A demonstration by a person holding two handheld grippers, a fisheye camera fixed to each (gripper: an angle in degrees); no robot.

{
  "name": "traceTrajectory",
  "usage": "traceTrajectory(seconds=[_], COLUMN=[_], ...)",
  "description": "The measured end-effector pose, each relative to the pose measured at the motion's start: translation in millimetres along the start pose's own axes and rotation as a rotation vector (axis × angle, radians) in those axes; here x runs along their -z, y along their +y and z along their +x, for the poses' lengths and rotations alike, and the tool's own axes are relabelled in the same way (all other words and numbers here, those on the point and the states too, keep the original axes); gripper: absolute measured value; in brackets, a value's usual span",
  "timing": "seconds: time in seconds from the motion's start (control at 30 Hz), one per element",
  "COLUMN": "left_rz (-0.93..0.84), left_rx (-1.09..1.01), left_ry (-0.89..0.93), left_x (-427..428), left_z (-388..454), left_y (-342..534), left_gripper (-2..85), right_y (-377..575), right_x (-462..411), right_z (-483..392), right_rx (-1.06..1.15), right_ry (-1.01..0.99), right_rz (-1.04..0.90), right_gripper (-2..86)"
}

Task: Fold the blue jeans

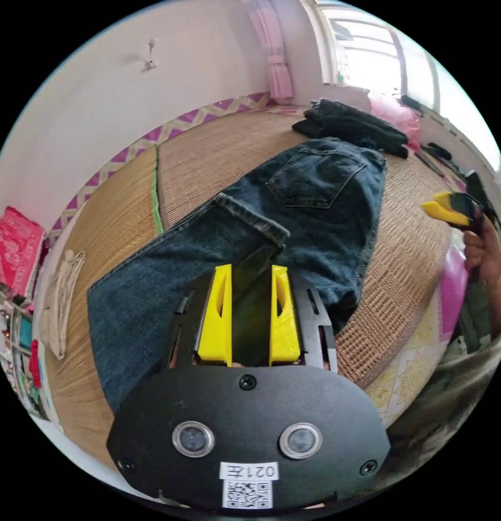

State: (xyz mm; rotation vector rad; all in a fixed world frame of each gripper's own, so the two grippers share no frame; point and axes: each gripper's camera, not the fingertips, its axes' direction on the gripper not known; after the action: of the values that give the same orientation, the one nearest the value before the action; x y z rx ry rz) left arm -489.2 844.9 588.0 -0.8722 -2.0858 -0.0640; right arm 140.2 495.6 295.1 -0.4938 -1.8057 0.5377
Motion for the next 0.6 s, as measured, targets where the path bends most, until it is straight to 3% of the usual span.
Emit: traceTrajectory(seconds=[0.17,0.33,0.47,0.53,0.6], left_rz=[0.08,0.192,0.286,0.311,0.342], left_rx=[-0.148,0.075,0.162,0.204,0.243], left_ry=[0.147,0.466,0.509,0.508,0.514], left_x=[10,27,58,73,87], left_z=[-11,-91,-140,-163,-187], left_y=[6,30,81,108,140], left_gripper=[9.2,8.0,6.2,5.1,3.2], right_y=[-21,-42,-49,-55,-62], right_x=[-11,-39,-58,-57,-69], right_z=[24,12,-8,-53,-163], right_rx=[-0.253,-0.353,-0.408,-0.289,0.029], right_ry=[-0.051,-0.076,-0.14,-0.101,0.013], right_rz=[0.17,0.276,0.297,0.3,0.275], right_gripper=[12.6,11.1,6.0,5.0,4.3])
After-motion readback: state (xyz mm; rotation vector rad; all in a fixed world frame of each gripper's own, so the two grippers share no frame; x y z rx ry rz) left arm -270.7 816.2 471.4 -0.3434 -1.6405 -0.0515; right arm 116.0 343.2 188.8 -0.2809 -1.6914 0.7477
